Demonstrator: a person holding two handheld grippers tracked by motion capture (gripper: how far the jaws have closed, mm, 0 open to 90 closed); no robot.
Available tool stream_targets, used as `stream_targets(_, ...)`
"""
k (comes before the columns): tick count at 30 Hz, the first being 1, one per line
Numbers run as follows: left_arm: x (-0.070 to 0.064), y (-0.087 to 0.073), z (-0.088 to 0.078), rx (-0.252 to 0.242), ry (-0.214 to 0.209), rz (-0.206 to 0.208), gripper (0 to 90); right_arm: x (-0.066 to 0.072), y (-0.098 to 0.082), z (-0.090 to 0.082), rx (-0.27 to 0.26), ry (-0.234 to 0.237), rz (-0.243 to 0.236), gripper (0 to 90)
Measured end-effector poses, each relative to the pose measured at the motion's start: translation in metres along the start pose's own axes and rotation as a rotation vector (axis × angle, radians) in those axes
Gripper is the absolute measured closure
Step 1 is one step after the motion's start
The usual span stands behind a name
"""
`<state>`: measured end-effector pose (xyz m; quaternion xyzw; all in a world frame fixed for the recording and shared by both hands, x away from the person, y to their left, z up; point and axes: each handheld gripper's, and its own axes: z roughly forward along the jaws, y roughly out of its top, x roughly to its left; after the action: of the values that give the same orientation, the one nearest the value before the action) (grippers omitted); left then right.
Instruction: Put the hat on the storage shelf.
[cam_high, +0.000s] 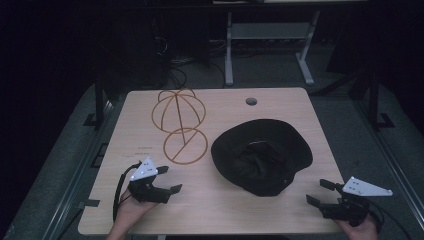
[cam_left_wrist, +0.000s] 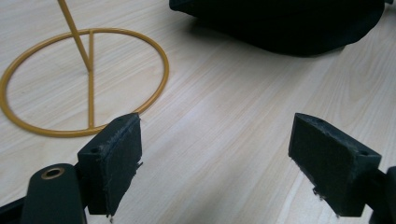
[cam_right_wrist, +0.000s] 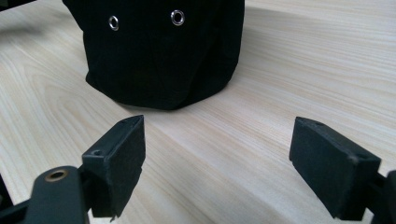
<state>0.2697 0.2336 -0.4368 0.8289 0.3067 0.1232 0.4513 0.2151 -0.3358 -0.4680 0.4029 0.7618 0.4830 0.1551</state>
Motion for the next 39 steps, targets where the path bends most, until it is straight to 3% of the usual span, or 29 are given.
stream_targets(9, -0.003, 0.0, 0.002, 0.003, -0.012, -0.006, 17.1, -0.001, 0.0, 0.001, 0.005, 0.011, -0.006, 17.6)
stream_targets(18, -0.014, 0.014, 0.003, -0.034, -0.073, -0.01, 17.0, 0.005, 0.002, 0.001, -0.003, 0.001, -0.014, 17.6)
stream_targets(26, -0.034, 0.049, 0.016, -0.019, -0.147, 0.067, 17.3, 0.005, 0.003, -0.004, -0.047, 0.008, 0.023, 17.6)
stream_targets(39, -0.068, 0.088, 0.044, 0.012, -0.246, 0.189, 17.6, 0.007, 0.003, -0.001, -0.022, 0.01, 0.012, 17.6)
